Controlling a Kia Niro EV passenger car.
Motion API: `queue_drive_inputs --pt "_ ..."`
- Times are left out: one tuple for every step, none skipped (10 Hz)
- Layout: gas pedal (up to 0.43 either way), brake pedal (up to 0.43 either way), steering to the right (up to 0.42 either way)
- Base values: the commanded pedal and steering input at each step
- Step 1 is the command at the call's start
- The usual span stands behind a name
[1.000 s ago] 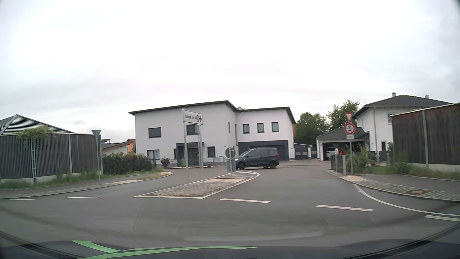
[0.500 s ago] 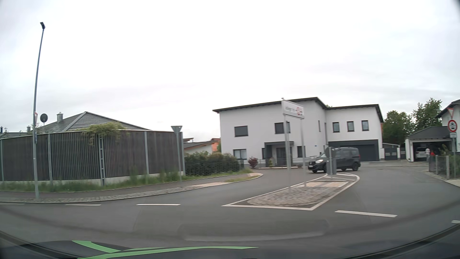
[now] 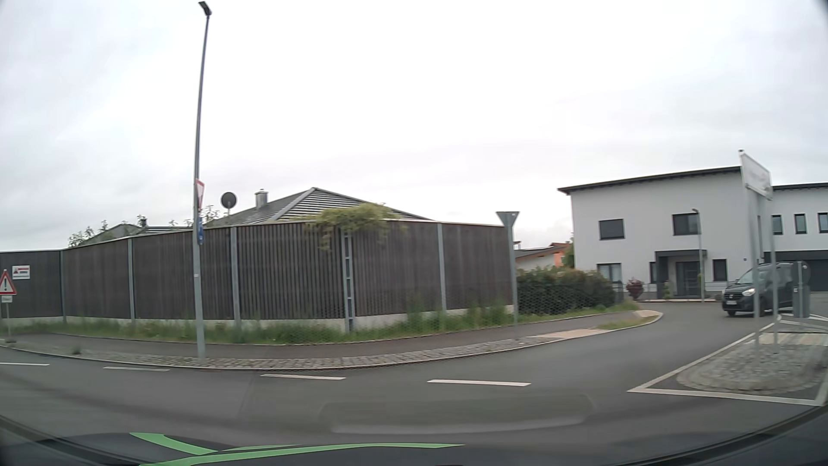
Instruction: Follow the waypoints while adhering to traffic rules and regulations
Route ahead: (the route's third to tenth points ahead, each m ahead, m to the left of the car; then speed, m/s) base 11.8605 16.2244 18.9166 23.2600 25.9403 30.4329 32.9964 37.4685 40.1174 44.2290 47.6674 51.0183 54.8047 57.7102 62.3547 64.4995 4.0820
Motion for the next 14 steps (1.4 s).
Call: queue_drive_inputs --pt "0.11 0.0 -0.663" --pt "0.118 0.0 -0.659" --pt "0.118 0.0 -0.655" --pt "0.13 0.0 -0.651" --pt "0.138 0.0 -0.644" --pt "0.15 0.0 -0.633" --pt "0.15 0.0 -0.618" --pt "0.15 0.0 -0.595" --pt "0.169 0.0 -0.573" --pt "0.169 0.0 -0.555" --pt "0.169 0.0 -0.531" --pt "0.177 0.0 -0.505" --pt "0.189 0.0 -0.472" --pt "0.189 0.0 -0.438"
